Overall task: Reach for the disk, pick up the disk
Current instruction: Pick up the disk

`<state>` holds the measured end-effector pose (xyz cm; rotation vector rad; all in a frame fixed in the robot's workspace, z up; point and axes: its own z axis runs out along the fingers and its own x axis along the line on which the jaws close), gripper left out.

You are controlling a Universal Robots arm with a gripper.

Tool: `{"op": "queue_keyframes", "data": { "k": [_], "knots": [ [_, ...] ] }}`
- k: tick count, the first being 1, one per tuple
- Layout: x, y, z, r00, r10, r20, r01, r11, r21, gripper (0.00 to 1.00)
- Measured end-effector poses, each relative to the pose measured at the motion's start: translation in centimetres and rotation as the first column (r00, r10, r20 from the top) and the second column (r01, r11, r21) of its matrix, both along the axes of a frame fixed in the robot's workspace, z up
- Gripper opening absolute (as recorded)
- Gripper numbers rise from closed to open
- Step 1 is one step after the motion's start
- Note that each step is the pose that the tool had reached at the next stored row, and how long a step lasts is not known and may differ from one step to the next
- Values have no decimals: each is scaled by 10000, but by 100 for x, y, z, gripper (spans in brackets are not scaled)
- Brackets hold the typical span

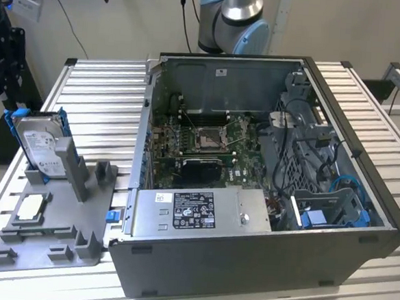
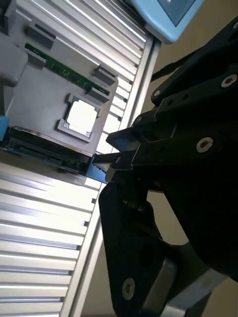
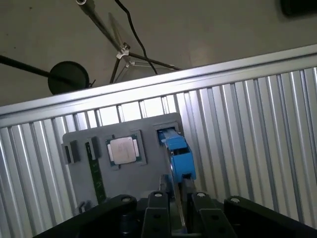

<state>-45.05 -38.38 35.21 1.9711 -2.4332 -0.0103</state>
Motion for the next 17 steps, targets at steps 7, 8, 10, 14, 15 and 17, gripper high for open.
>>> {"op": "queue_keyframes", "data": {
  "k": [7,8,10,14,15,17],
  "knots": [
    [-2,42,-99,9996,276,-1,-276,9996,-15,100],
    [-4,44,-114,9994,347,-2,-347,9994,-15,100],
    [-7,45,-143,9987,511,-2,-511,9987,-14,100],
    [-8,45,-203,9962,869,-3,-869,9962,-8,100],
    [-8,46,-218,9955,948,-1,-948,9955,-6,100],
    [-8,46,-247,9942,1078,-1,-1078,9942,-1,100]
  ]
}}
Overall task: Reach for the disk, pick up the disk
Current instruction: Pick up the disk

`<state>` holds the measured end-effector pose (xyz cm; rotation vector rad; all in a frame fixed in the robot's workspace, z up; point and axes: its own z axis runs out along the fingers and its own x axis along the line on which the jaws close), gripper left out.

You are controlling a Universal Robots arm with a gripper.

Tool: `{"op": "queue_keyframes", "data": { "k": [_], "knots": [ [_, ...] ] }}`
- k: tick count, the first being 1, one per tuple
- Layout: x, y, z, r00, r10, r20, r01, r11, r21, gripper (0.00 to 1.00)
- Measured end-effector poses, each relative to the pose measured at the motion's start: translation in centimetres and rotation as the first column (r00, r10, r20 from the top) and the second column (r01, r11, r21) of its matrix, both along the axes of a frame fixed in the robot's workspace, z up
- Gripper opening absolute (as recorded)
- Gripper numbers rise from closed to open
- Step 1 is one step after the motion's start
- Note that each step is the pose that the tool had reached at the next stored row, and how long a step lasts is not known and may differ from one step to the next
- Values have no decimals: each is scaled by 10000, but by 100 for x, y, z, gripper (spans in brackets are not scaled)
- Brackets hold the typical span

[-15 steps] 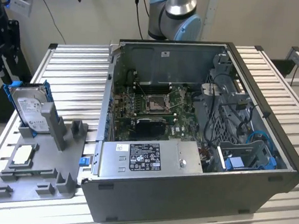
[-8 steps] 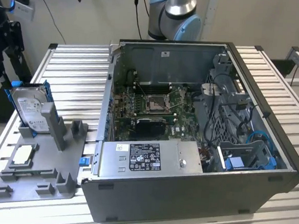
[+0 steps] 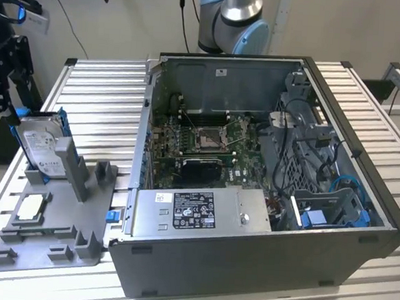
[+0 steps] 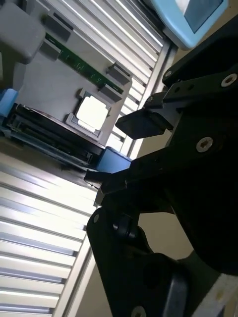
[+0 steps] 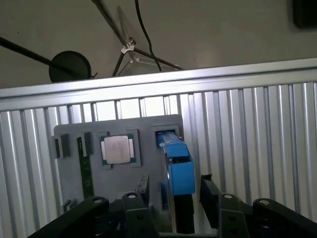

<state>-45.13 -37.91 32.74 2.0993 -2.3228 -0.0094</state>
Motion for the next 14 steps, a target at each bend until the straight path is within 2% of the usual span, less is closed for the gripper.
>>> {"op": "queue_keyframes", "data": {
  "k": [14],
  "knots": [
    [-1,0,-236,9989,465,1,-465,9989,24,100]
  ]
}}
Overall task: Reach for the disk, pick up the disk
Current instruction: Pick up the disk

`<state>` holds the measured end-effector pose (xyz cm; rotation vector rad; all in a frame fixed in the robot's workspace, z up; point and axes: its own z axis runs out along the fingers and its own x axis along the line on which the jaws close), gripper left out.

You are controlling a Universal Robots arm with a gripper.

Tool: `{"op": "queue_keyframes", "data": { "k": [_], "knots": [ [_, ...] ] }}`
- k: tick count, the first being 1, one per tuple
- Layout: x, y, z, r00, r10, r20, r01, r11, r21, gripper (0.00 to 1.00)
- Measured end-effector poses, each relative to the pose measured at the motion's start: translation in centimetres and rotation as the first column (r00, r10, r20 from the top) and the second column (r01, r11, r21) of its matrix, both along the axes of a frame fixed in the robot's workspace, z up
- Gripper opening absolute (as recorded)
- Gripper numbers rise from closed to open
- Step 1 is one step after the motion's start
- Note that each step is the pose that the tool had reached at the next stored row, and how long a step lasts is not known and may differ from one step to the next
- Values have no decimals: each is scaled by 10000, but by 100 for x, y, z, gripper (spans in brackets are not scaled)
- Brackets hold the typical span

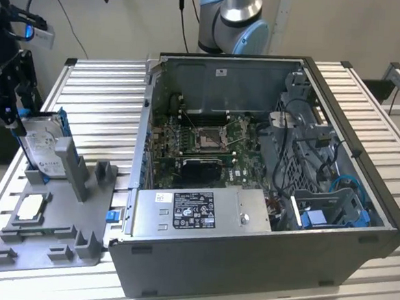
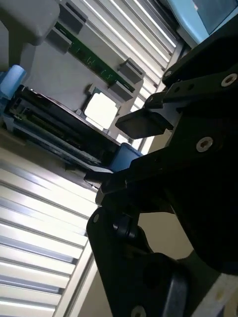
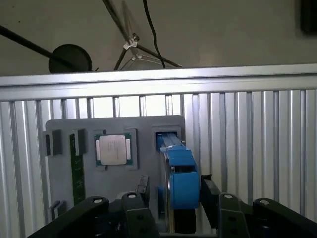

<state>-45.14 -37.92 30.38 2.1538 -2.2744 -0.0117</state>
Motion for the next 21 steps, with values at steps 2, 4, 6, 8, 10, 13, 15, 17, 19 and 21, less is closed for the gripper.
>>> {"op": "queue_keyframes", "data": {
  "k": [2,4,6,8,10,13,15,17,19,21],
  "knots": [
    [0,0,-36,10000,26,1,-26,10000,2,100],
    [0,0,-72,10000,51,0,-51,10000,4,100],
    [0,0,-108,10000,77,0,-77,10000,6,100],
    [0,0,-144,10000,96,1,-96,10000,8,100],
    [-1,0,-181,9999,107,-1,-107,9999,9,100],
    [-2,-1,-235,9999,117,-1,-117,9999,12,100],
    [-7,0,-271,9999,118,0,-118,9999,14,100],
    [-14,0,-308,9999,118,1,-118,9999,16,100],
    [-21,0,-341,9999,118,-1,-118,9999,21,100],
    [-27,0,-370,9999,119,0,-119,9999,68,100]
  ]
}}
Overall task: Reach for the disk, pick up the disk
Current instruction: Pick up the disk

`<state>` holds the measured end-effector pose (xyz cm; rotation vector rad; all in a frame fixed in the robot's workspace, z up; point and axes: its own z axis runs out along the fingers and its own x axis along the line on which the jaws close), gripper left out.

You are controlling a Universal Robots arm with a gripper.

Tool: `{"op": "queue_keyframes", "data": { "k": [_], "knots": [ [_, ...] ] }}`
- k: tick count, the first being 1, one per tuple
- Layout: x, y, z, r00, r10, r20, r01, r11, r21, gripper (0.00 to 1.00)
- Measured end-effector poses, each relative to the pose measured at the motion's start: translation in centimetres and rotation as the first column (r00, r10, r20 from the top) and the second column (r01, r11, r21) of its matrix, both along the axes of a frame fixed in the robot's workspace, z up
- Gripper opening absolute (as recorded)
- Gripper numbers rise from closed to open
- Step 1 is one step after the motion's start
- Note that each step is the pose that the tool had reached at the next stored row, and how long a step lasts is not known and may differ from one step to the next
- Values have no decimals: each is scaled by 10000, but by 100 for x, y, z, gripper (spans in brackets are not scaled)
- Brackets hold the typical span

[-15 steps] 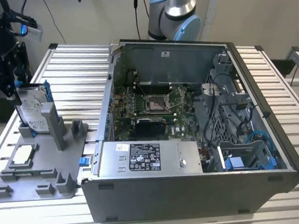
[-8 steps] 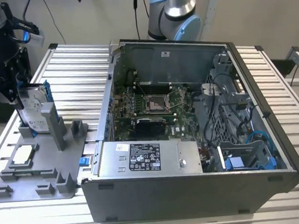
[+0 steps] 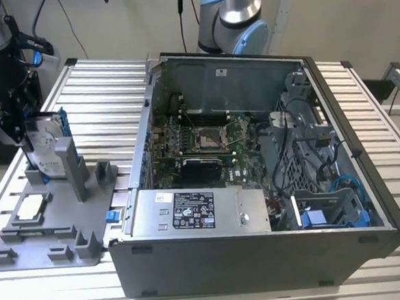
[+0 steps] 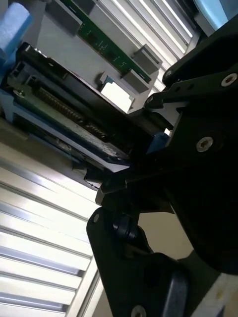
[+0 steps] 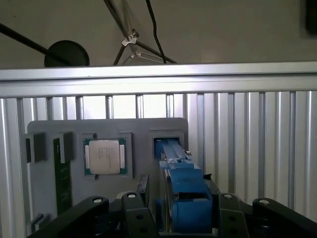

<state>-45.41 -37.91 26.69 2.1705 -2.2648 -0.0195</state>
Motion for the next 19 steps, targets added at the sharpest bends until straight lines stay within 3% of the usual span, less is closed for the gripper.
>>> {"op": "queue_keyframes", "data": {
  "k": [8,13,14,19],
  "knots": [
    [-2,0,-76,10000,0,-7,0,9994,346,100],
    [-2,0,-81,10000,0,0,0,9993,369,100],
    [-2,0,-81,10000,0,0,0,9993,370,0],
    [-1,-1,-82,10000,2,3,-3,9993,371,0]
  ]
}}
